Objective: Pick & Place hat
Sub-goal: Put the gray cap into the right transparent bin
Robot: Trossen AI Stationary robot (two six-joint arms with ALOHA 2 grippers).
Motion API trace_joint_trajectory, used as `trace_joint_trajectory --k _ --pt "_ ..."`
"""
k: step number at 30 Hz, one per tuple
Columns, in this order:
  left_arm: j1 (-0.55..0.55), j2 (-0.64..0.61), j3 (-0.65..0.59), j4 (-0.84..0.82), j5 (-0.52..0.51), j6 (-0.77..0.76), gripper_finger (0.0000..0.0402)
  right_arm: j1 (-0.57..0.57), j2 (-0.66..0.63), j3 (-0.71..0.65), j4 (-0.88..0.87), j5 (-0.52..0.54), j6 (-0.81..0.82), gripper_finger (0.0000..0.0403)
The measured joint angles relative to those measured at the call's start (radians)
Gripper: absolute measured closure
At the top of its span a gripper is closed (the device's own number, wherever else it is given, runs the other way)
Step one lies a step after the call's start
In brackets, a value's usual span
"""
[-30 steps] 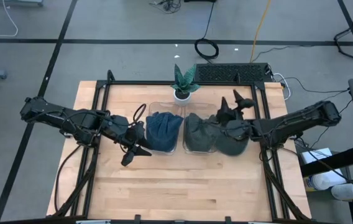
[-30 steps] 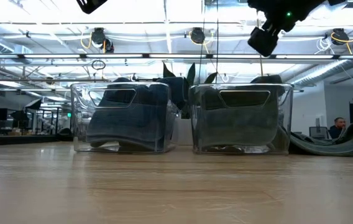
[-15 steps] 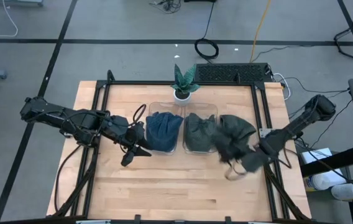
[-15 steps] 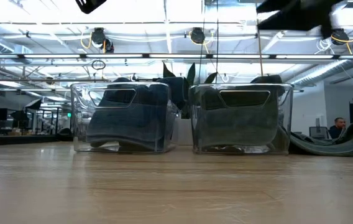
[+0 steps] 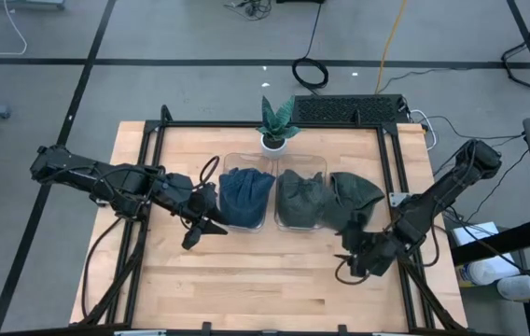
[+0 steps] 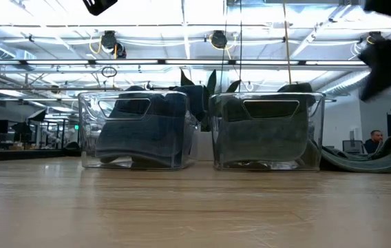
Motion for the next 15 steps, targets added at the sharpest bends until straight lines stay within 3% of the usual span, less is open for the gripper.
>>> trace_joint_trajectory --k 6,15 --pt "0.0 0.0 0.0 0.0 0.0 0.019 0.027 0.0 0.0 0.0 -0.217 -0.097 0.047 0.0122" --pt "0.0 0.0 0.0 0.0 0.0 0.028 0.027 0.0 0.035 0.0 -0.33 -0.127 -0.144 0.0122"
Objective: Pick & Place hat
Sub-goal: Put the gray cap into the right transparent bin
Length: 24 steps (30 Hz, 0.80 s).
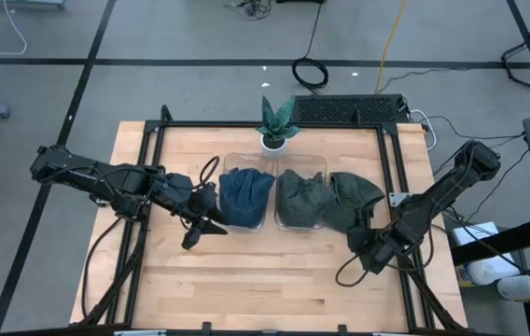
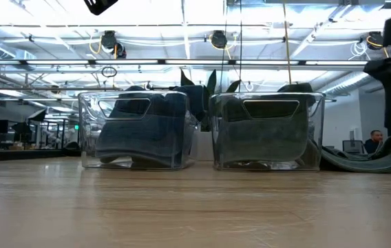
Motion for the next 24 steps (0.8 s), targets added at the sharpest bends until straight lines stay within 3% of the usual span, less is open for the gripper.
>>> trace_joint_trajectory --k 7,12,19,22,24 --pt "0.0 0.0 0.0 0.0 0.0 0.001 0.027 0.037 0.141 0.0 -0.105 -0.043 -0.085 0.0122" --pt "0.0 0.0 0.0 0.0 0.0 0.0 0.027 0.074 0.264 0.0 -0.173 0.105 -0.105 0.0122" --pt "0.0 0.0 0.0 0.0 0.0 0.0 0.027 0.076 0.411 0.004 -0.214 0.166 -0.053 0.0123" --pt "0.0 0.0 0.0 0.0 0.0 -0.001 0.027 0.076 0.444 0.004 -0.225 0.17 -0.031 0.0141" --pt "0.0 0.0 0.0 0.0 0.0 -0.002 0.027 0.076 0.456 0.003 -0.224 0.172 -0.032 0.0175"
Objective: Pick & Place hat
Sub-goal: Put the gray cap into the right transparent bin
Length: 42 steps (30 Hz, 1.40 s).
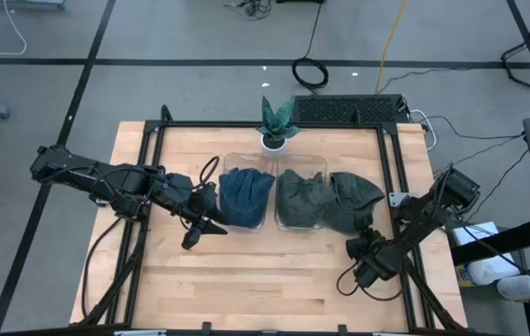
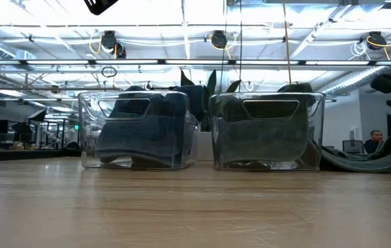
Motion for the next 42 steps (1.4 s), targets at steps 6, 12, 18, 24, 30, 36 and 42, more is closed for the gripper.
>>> trace_joint_trajectory --k 6,12,18,24,30,36,42 --pt "0.0 0.0 0.0 0.0 0.0 0.0 0.027 -0.002 0.001 -0.007 -0.005 -0.005 0.001 0.0363" --pt "0.0 0.0 0.0 0.0 0.0 0.0 0.027 -0.002 -0.005 0.025 -0.043 -0.079 -0.002 0.0398" --pt "0.0 0.0 0.0 -0.023 0.0 0.001 0.027 0.008 -0.025 0.193 -0.088 -0.332 -0.065 0.04" --pt "0.003 0.0 0.0 -0.026 -0.001 0.016 0.027 0.022 -0.061 0.435 -0.035 -0.453 -0.128 0.0402" --pt "0.003 0.0 0.0 -0.024 -0.002 0.029 0.027 0.022 -0.108 0.617 0.085 -0.47 -0.185 0.0402" --pt "0.003 0.0 0.0 -0.01 -0.008 0.056 0.027 0.02 -0.135 0.68 0.249 -0.341 -0.376 0.0402" --pt "0.003 0.0 0.0 0.03 -0.008 0.073 0.027 0.005 -0.135 0.666 0.407 -0.097 -0.659 0.0403"
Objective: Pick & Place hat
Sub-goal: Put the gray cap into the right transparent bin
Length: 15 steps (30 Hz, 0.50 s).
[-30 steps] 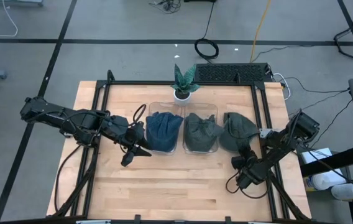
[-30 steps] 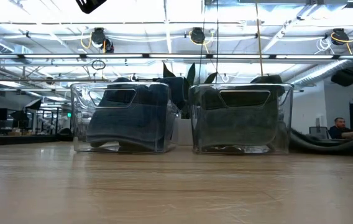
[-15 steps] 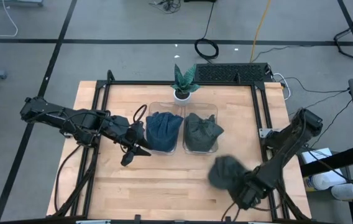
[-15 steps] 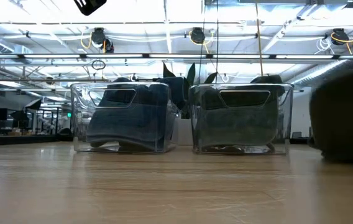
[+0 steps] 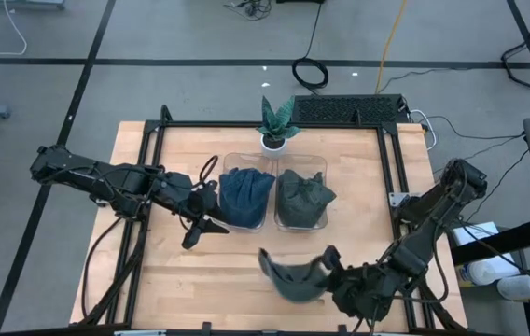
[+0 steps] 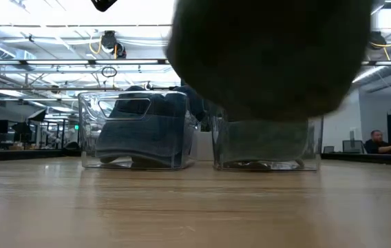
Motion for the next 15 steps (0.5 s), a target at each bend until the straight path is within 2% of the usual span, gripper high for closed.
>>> trace_joint_trajectory --k 9,15 --pt "0.0 0.0 0.0 0.005 0.007 0.064 0.027 -0.011 0.0 -0.087 0.251 0.259 -0.247 0.0403" --pt "0.0 0.0 0.0 0.008 0.006 0.095 0.027 -0.009 0.0 -0.142 0.341 0.636 -0.339 0.0403"
